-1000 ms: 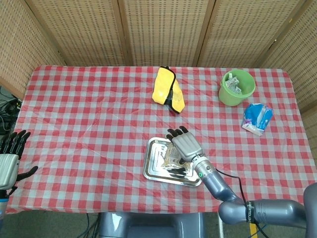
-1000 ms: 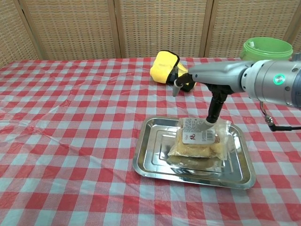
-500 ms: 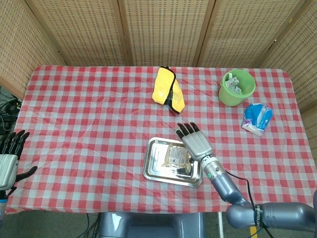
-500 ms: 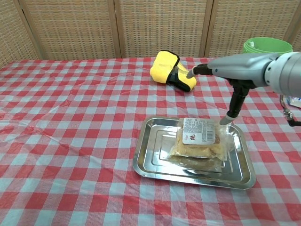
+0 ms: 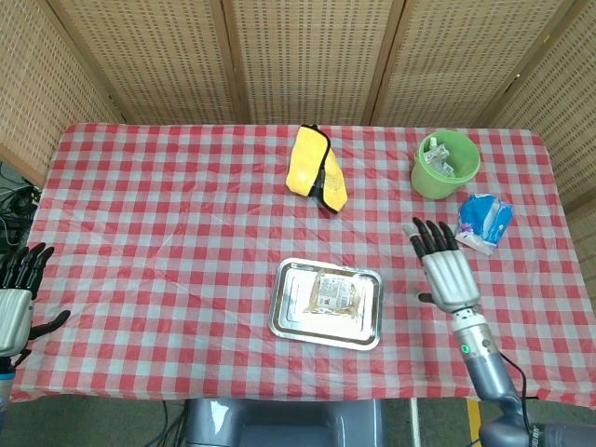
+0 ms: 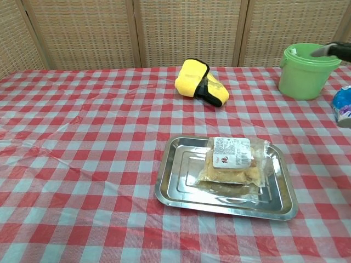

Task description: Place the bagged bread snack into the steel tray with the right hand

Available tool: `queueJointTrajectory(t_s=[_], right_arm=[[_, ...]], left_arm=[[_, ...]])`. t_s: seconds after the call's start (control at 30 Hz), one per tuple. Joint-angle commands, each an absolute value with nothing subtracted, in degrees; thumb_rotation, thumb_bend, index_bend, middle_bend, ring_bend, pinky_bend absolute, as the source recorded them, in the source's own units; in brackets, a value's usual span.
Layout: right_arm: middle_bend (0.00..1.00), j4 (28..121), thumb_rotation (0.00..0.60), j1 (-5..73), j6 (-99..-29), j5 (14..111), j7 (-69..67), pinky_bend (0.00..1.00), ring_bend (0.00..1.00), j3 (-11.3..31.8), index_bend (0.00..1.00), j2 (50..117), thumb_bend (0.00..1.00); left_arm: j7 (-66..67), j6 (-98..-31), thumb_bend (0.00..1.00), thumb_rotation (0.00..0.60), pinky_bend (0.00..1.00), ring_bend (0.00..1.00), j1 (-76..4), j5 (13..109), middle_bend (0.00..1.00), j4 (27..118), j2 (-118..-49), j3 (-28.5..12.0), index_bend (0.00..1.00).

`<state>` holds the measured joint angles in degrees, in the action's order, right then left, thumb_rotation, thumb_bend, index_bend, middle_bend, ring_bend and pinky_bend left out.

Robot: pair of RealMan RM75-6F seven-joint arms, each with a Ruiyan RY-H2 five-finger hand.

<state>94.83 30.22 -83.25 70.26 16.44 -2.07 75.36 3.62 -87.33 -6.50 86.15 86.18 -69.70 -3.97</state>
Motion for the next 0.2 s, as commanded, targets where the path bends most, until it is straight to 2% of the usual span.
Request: queueJointTrajectory(t_s=[0.03,0.2], right_arm=[[0.0,88.6,0.6,23.7,-88.7,75.5,9.4,0.0,0.0,-5.2,0.0,74.7,0.07],[0.0,85.7,0.6,19.7,-90.9,77.6,5.5,0.0,0.0,-6.0,0.0,74.5,0.07]], left_arm=[[3.5,-87.4,0.14,0.6,0.0,0.0,-6.5,86.1,0.0,86.0,-69.9,-4.0,0.0],[3.5,-87.7,0.14,0.6,0.0,0.0,-6.5,86.5,0.0,85.6,-70.1,-4.0,0.0]])
